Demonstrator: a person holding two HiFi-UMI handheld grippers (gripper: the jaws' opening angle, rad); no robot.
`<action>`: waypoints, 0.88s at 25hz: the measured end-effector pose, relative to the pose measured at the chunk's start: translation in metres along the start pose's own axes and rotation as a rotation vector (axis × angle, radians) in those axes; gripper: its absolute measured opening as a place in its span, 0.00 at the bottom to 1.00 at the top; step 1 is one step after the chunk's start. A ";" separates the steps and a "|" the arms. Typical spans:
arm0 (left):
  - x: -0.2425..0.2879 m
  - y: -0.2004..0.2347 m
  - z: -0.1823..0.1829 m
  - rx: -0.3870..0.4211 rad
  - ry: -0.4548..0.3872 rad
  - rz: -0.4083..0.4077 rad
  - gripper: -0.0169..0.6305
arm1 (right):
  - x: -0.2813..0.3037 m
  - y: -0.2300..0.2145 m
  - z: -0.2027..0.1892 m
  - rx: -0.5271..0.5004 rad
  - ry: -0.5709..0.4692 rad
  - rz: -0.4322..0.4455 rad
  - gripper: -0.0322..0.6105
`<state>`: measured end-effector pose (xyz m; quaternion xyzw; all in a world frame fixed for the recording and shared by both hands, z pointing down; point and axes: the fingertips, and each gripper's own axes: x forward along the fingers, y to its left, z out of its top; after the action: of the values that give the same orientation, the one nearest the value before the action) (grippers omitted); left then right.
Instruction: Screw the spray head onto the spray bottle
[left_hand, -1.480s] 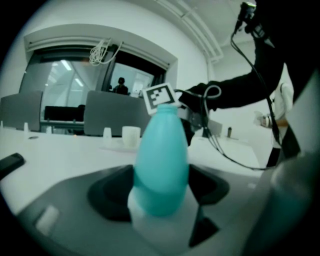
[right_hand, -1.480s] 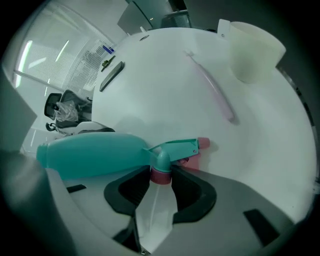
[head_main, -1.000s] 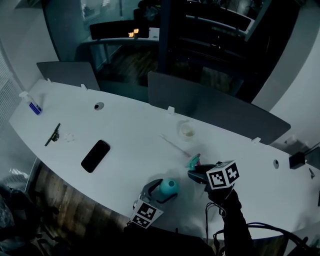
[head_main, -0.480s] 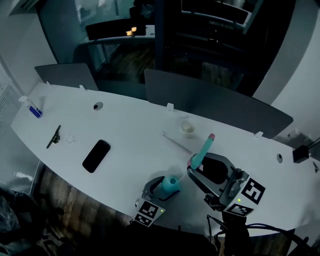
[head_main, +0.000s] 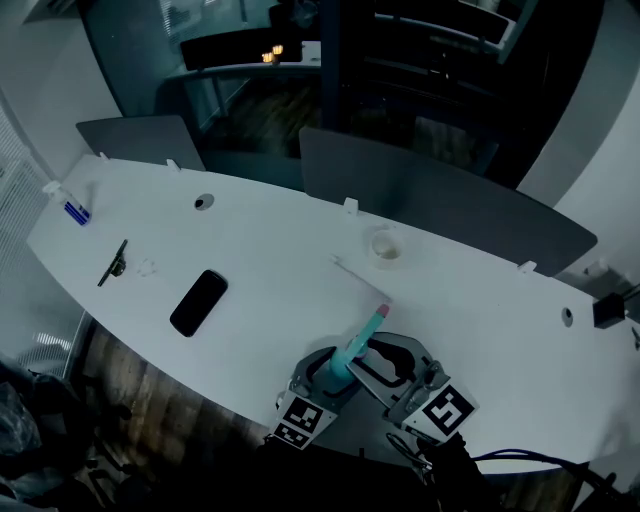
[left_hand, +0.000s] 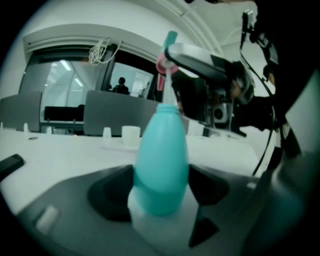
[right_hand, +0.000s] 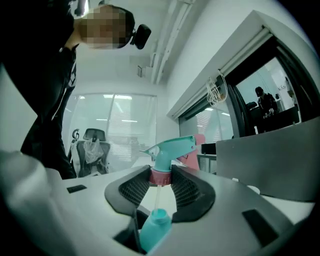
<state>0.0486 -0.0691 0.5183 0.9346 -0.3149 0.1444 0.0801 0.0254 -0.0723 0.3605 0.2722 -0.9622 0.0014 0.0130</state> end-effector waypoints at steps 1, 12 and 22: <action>0.000 0.000 0.000 0.000 -0.001 0.000 0.56 | 0.001 0.001 -0.011 0.000 0.015 -0.013 0.25; -0.001 0.001 0.000 0.002 0.004 0.005 0.56 | 0.001 0.003 -0.057 0.006 0.074 -0.046 0.25; 0.001 0.001 0.001 -0.004 0.006 0.046 0.56 | -0.004 0.000 -0.058 -0.038 -0.031 -0.196 0.25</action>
<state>0.0491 -0.0703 0.5180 0.9266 -0.3362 0.1485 0.0798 0.0305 -0.0695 0.4188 0.3646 -0.9309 -0.0225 0.0032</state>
